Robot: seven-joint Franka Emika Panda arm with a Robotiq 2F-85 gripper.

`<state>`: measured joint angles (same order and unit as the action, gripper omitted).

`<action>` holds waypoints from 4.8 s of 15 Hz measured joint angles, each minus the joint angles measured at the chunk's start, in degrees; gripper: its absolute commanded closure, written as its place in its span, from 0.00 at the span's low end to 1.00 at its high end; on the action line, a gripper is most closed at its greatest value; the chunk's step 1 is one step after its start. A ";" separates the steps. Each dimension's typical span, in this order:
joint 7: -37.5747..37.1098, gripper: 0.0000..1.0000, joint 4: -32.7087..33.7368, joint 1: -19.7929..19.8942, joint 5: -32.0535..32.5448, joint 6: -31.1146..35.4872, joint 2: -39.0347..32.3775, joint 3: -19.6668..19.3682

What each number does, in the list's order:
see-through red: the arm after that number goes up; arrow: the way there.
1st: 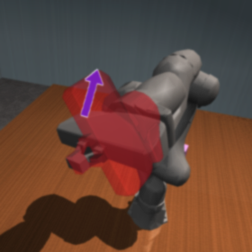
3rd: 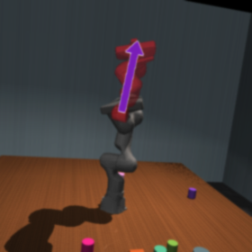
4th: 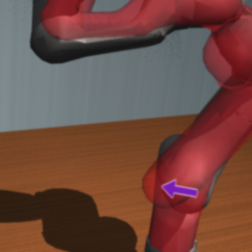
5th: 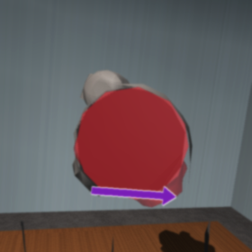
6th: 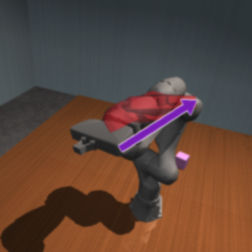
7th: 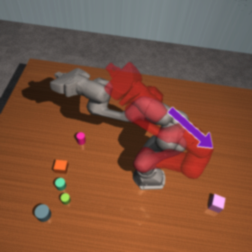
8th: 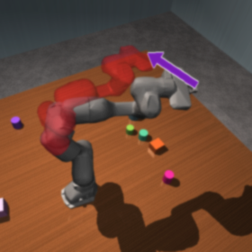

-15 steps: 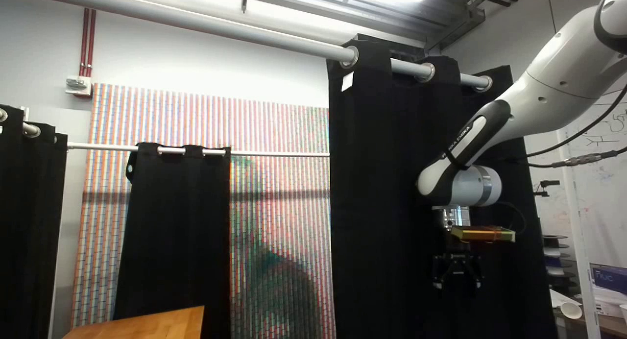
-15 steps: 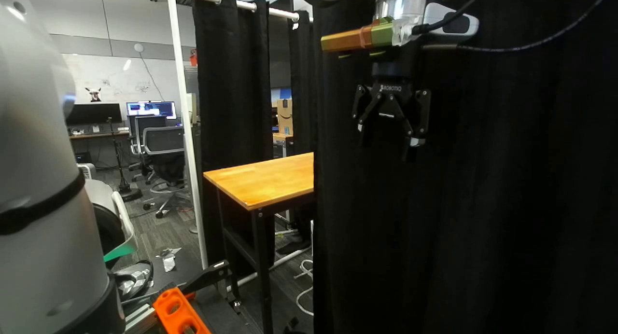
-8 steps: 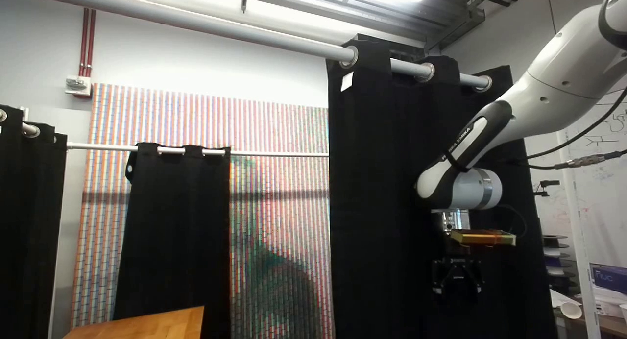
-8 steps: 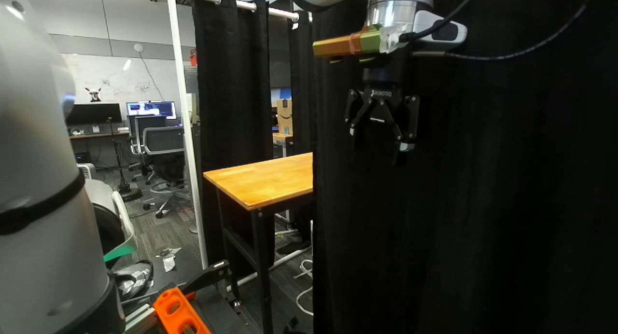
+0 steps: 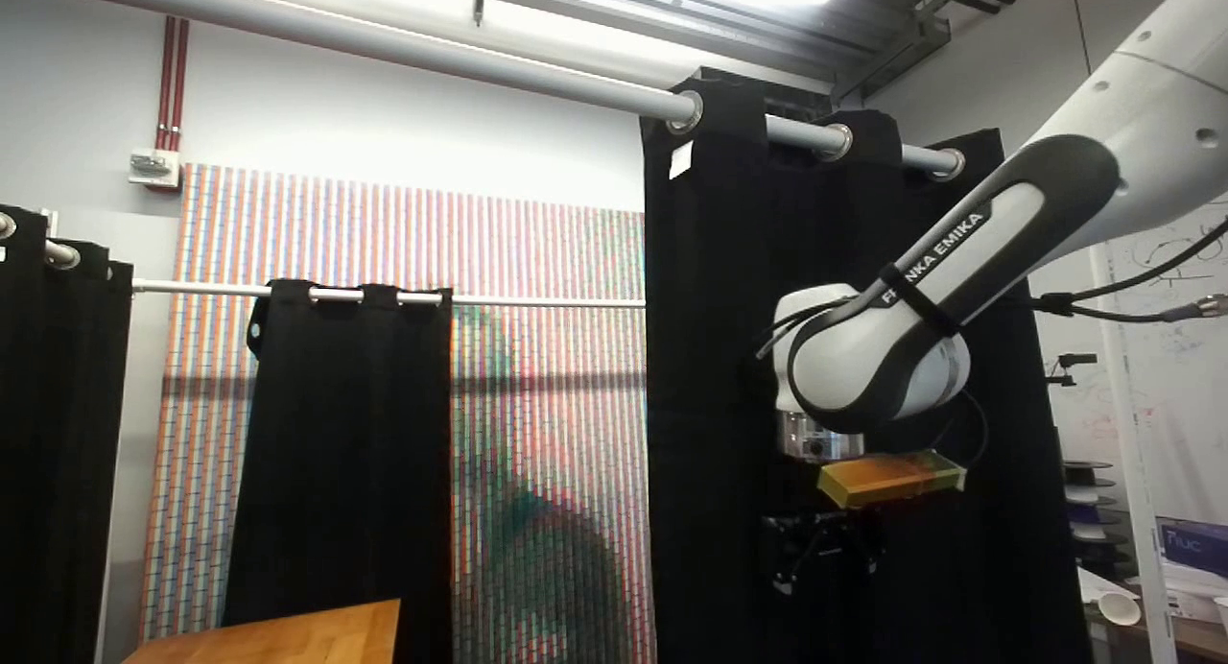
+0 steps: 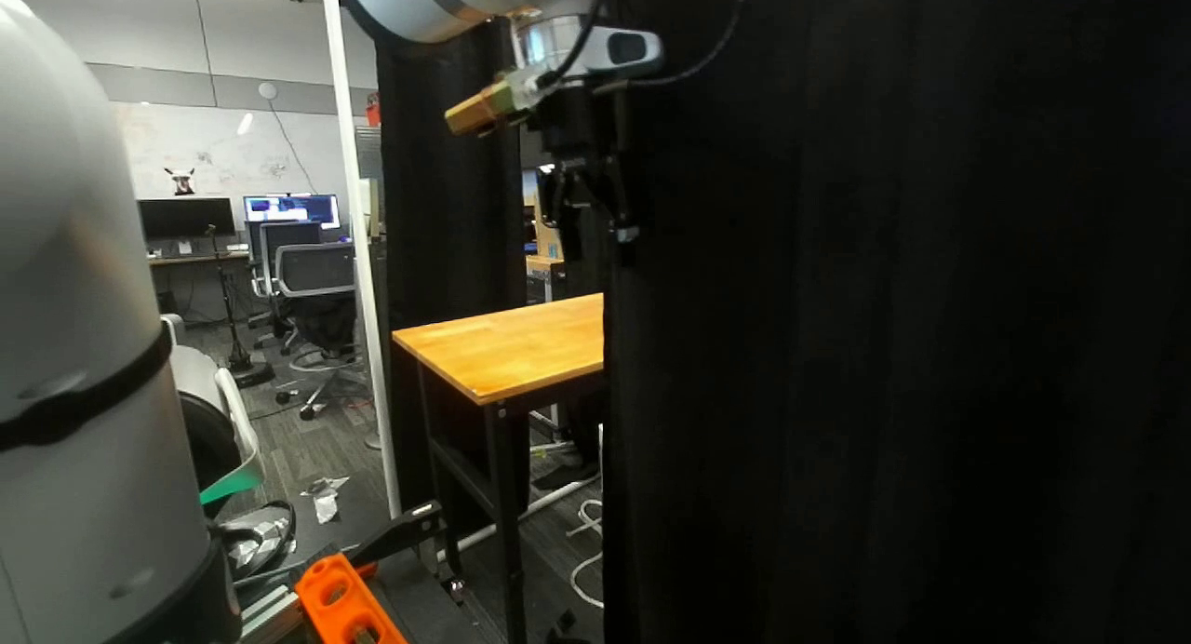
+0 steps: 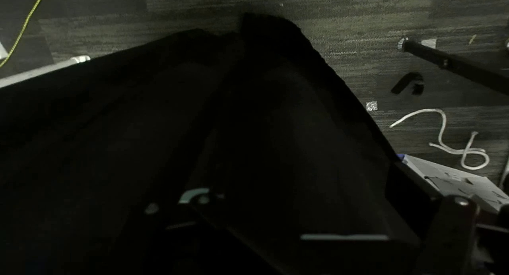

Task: Open the curtain

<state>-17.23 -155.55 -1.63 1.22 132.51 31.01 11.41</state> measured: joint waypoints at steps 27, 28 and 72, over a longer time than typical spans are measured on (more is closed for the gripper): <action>30.61 0.00 20.01 -11.89 20.87 -10.59 -10.71 6.73; 32.24 0.00 21.70 -11.10 20.98 -12.08 -12.27 5.31; 53.29 0.00 38.15 16.57 -16.07 -38.80 -24.72 -33.16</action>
<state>36.06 -117.40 14.94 -14.85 93.72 6.28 -21.75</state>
